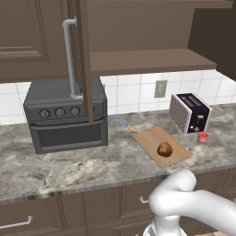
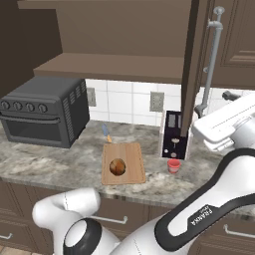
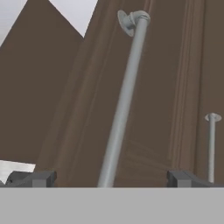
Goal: Pick the bread, place it on the cutting board, pick the jam, place it on the counter, and close the cabinet.
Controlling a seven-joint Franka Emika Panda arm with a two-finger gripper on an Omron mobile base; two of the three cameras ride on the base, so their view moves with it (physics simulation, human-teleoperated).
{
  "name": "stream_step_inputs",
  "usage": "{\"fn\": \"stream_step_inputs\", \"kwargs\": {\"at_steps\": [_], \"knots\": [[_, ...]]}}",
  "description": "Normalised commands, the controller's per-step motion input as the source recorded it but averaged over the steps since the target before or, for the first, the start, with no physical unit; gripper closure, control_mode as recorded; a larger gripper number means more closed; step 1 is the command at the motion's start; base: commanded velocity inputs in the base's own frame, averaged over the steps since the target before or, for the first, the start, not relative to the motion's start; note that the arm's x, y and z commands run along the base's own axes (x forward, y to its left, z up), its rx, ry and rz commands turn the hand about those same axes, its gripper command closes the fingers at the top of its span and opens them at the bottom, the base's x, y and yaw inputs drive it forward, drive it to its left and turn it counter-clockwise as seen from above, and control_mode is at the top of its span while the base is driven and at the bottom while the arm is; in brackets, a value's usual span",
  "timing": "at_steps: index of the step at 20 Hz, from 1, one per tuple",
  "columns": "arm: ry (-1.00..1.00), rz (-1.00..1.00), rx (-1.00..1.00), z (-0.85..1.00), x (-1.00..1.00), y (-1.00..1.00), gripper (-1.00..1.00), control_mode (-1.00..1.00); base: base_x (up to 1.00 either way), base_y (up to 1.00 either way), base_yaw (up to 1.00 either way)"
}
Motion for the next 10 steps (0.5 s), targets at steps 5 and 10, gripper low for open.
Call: {"fn": "stream_step_inputs", "kwargs": {"at_steps": [5,10], "knots": [[0.00,0.04,0.00,0.00,0.11,-0.01,-1.00,-1.00,0.00,0.00,0.00],[0.04,0.05,0.00,0.00,0.01,0.00,-1.00,-1.00,0.00,0.00,0.00]]}}
